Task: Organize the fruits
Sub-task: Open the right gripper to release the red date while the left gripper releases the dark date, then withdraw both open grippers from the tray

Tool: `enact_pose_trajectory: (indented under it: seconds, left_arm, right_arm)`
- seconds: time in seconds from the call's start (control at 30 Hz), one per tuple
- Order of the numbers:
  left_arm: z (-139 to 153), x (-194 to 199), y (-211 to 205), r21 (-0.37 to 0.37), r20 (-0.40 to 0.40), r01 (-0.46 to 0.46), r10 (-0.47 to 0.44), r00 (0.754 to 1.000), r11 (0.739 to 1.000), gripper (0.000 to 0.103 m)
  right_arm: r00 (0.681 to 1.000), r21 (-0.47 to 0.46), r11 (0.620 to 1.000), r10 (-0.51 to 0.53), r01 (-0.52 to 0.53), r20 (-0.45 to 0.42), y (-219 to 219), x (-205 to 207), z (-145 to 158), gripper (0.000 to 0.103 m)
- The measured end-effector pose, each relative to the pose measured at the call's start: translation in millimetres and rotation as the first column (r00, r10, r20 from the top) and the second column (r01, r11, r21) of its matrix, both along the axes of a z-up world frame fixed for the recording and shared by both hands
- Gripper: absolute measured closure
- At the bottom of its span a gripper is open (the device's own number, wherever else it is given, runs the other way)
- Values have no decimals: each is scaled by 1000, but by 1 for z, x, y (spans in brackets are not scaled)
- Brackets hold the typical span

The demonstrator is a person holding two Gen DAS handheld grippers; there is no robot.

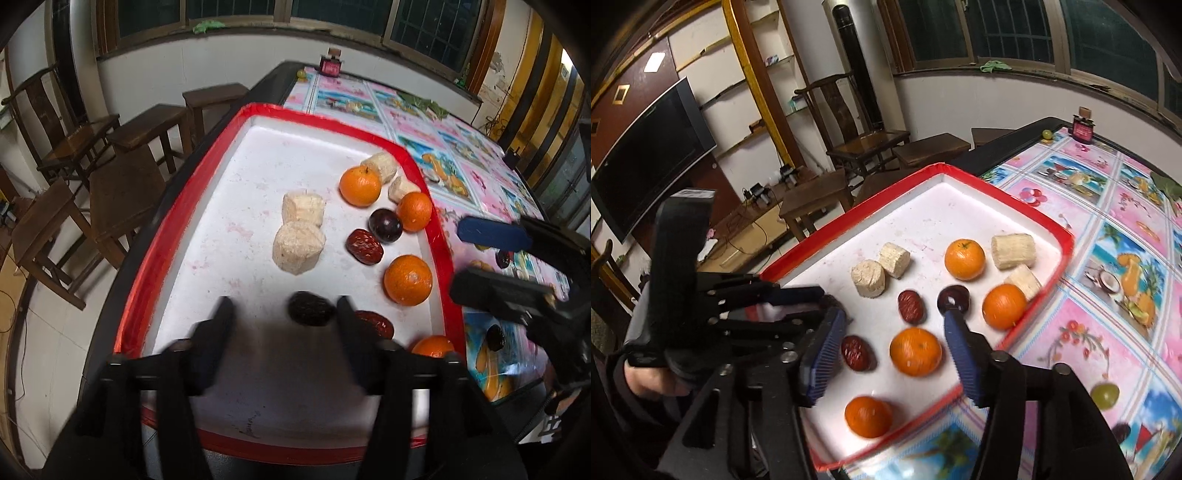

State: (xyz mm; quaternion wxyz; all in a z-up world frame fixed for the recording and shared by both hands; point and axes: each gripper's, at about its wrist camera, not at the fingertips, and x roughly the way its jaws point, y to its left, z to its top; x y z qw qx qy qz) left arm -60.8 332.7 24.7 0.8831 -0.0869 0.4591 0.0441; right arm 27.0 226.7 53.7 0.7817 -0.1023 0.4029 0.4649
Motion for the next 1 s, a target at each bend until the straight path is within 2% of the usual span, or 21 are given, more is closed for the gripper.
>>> enact_pose_trajectory:
  seconds: [0.07,0.17,0.23,0.3,0.37,0.5,0.57,0.7,0.93,1.0]
  left_arm:
    - [2,-1,0,-2,11,-4,4,1000,1000,43]
    - [4,-2,-1,-2,19,-13,13,1000,1000,43]
    - [7,-6,-4,-4,63,25,-24,998,1000,43]
    - [10,-11,-12,68,91,45,-51,995,997,43]
    - [13,-14,-19,103,95,62,-71,993,993,42]
    - [16,-19,-26,93,97,53,-62,993,994,38]
    - [17,-21,-30,99,90,51,-60,994,994,27]
    - [21,-28,-35,102,92,35,-44,995,994,18]
    - [26,-39,-40,121,104,3,-16,994,993,17]
    - [27,-42,-41,104,113,9,-21,993,995,9]
  right_arm:
    - [1000,15,1000,-8,8,-4,-8,-5,2,33]
    - [1000,28,999,-21,21,-10,-19,-11,4,31]
    - [999,32,999,-32,33,-12,-28,-14,5,27]
    - [999,37,998,-44,44,-10,-37,-18,6,25]
    - [998,35,997,-62,62,1,-47,-24,7,21]
    - [995,32,994,-103,104,-11,-65,-29,4,14]
    - [992,27,992,-125,125,-20,-73,-33,2,11]
    - [990,28,990,-140,141,-25,-84,-39,-3,1]
    - [987,26,986,-162,162,-11,-94,-51,-2,0]
    - [986,26,986,-164,164,0,-96,-54,0,0]
